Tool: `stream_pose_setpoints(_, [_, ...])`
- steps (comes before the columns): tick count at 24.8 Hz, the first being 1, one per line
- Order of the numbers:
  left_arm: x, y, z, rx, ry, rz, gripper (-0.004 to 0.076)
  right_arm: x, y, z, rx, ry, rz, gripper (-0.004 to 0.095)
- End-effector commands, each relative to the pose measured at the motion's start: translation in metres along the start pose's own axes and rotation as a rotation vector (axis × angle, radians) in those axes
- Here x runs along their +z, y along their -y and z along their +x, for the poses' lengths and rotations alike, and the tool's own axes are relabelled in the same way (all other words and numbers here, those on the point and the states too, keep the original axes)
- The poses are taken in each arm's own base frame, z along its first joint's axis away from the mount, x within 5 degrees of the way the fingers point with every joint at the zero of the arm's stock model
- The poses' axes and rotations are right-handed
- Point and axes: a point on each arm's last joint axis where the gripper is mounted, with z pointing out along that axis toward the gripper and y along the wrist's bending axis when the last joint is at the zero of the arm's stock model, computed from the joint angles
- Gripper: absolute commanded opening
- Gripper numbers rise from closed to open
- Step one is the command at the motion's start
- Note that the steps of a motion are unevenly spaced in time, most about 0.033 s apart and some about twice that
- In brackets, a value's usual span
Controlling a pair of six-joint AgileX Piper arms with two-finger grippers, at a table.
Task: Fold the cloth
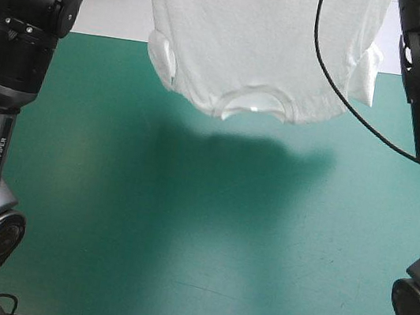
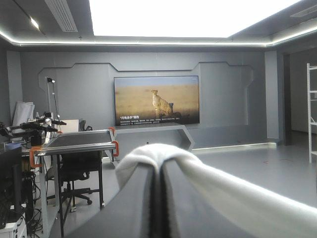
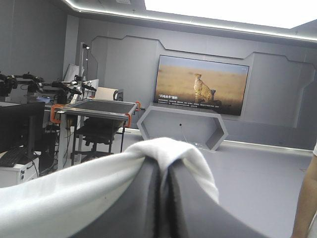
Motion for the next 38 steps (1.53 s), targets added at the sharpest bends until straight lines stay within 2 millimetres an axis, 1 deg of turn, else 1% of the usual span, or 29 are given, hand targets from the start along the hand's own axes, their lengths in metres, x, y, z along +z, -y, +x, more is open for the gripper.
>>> stream_pose_setpoints(1, [-0.011,-0.004,-0.027,-0.01,0.112,0.0,-0.001,-0.01,0.017,-0.018,0.036,0.06,0.018,-0.0017])
stream_pose_setpoints(3, [-0.002,-0.003,-0.01,-0.007,0.041,-0.011,-0.001,-0.002,0.017,-0.002,0.063,-0.036,0.024,-0.0017])
stream_pose_setpoints(5, [0.009,-0.001,0.012,-0.002,-0.048,-0.023,-0.001,0.009,0.019,0.021,0.088,-0.145,0.037,-0.0017])
stream_pose_setpoints(8, [0.027,0.003,0.055,0.012,-0.197,-0.043,-0.001,0.032,0.016,0.067,0.099,-0.328,0.037,-0.0017])
stream_pose_setpoints(10, [0.038,0.006,0.089,0.022,-0.306,-0.055,-0.001,0.046,0.012,0.101,0.092,-0.446,0.017,-0.0017])
stream_pose_setpoints(11, [0.047,0.01,0.119,0.027,-0.392,-0.06,-0.001,0.057,0.006,0.13,0.086,-0.54,-0.007,-0.0017])
stream_pose_setpoints(13, [0.053,0.013,0.148,0.029,-0.482,-0.066,-0.001,0.066,0.0,0.158,0.113,-0.623,-0.022,-0.0017])
stream_pose_setpoints(15, [0.057,0.017,0.172,0.003,-0.564,-0.062,-0.001,0.071,-0.003,0.181,0.123,-0.698,-0.031,-0.0017])
stream_pose_setpoints(18, [0.056,0.021,0.193,-0.033,-0.664,-0.06,-0.001,0.074,-0.012,0.212,0.134,-0.815,-0.063,-0.0017])
stream_pose_setpoints(19, [0.055,0.022,0.2,-0.038,-0.7,-0.06,-0.001,0.072,-0.016,0.23,0.125,-0.872,-0.075,-0.0017])
stream_pose_setpoints(22, [0.052,0.022,0.207,-0.034,-0.75,-0.066,-0.001,0.063,-0.02,0.252,0.114,-0.943,-0.088,-0.0017])
stream_pose_setpoints(24, [0.044,0.022,0.219,-0.021,-0.827,-0.071,-0.001,0.04,-0.02,0.274,0.05,-0.992,-0.112,-0.0017])
stream_pose_setpoints(25, [0.036,0.022,0.226,-0.02,-0.859,-0.065,-0.001,0.017,-0.02,0.282,0.024,-0.979,-0.145,-0.0017])
stream_pose_setpoints(26, [0.032,0.023,0.227,-0.026,-0.855,-0.058,-0.001,0.006,-0.018,0.28,0.026,-0.962,-0.152,-0.0017])
stream_pose_setpoints(27, [0.018,0.023,0.231,-0.05,-0.846,-0.042,-0.001,-0.018,-0.016,0.284,0.028,-0.944,-0.168,-0.0017])
stream_pose_setpoints(28, [0.009,0.023,0.228,-0.066,-0.834,-0.036,-0.001,-0.027,-0.015,0.285,0.03,-0.939,-0.171,-0.0017])
stream_pose_setpoints(29, [-0.01,0.023,0.238,-0.075,-0.855,-0.019,-0.001,-0.046,-0.013,0.289,0.035,-0.967,-0.173,-0.0017])
stream_pose_setpoints(31, [-0.039,0.023,0.247,-0.091,-0.896,0.001,-0.001,-0.068,-0.011,0.295,0.044,-1.02,-0.175,-0.0017])
stream_pose_setpoints(32, [-0.059,0.021,0.248,-0.095,-0.92,0.009,-0.001,-0.082,-0.011,0.3,0.055,-1.057,-0.177,-0.0017])
stream_pose_setpoints(33, [-0.086,0.023,0.254,-0.091,-0.967,0.022,-0.001,-0.096,-0.01,0.302,0.075,-1.082,-0.178,-0.0017])
stream_pose_setpoints(34, [-0.108,0.023,0.261,-0.087,-1.01,0.032,-0.001,-0.11,-0.009,0.305,0.082,-1.107,-0.179,-0.0017])
stream_pose_setpoints(35, [-0.132,0.026,0.264,-0.094,-1.051,0.042,-0.001,-0.125,-0.008,0.308,0.101,-1.132,-0.178,-0.0017])
stream_pose_setpoints(38, [-0.17,0.031,0.267,-0.112,-1.108,0.057,-0.001,-0.151,-0.005,0.309,0.126,-1.181,-0.177,-0.0017])
